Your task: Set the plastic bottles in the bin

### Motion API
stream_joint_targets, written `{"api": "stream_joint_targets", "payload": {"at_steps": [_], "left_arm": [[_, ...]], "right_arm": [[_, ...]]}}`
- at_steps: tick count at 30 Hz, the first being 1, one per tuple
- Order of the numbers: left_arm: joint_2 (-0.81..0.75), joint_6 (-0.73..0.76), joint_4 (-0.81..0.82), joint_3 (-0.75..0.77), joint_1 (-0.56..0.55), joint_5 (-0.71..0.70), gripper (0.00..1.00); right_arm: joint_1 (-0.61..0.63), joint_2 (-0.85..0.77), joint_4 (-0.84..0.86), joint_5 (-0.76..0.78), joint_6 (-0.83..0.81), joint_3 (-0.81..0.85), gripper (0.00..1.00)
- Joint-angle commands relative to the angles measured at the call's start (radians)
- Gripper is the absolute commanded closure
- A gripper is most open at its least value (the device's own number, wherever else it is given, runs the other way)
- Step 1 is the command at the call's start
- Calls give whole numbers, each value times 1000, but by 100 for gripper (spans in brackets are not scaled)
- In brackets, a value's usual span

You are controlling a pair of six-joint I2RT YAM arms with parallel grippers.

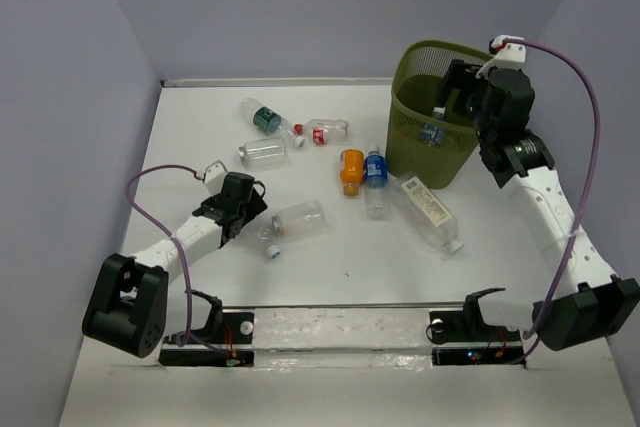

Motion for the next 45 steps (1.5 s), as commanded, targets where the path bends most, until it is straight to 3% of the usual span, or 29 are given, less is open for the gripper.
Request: {"api": "stream_joint_targets", "payload": {"at_steps": [1, 9, 17, 25, 30, 35, 37, 38, 41, 45], "left_arm": [[-3, -11, 43, 3, 5, -56, 23], [-132, 17, -38, 22, 5, -96, 36], [-406, 68, -116, 85, 5, -85, 47], [-500, 91, -136, 247, 2, -11, 48], [-402, 103, -84, 396, -44, 16, 48], [-228, 147, -11, 620, -200, -56, 48], [-121, 174, 17, 736, -258, -109, 48], [-48, 205, 37, 779, -309, -126, 48], [63, 267, 95, 943, -368, -178, 48], [243, 350, 190, 1132, -432, -197, 48]], "right_arm": [[0, -119, 47, -168, 66, -42, 11], [0, -257, 99, -464, 185, -207, 11], [0, -368, 116, -517, 243, -328, 12], [0, -418, 147, -641, 304, -425, 13], [0, -457, 147, -662, 326, -508, 14], [9, -533, 155, -682, 358, -599, 20], [9, -553, 136, -699, 358, -632, 29], [9, -572, 130, -705, 358, -641, 38], [9, -595, 124, -751, 375, -701, 49], [18, -619, 124, -797, 392, -783, 51]]}}
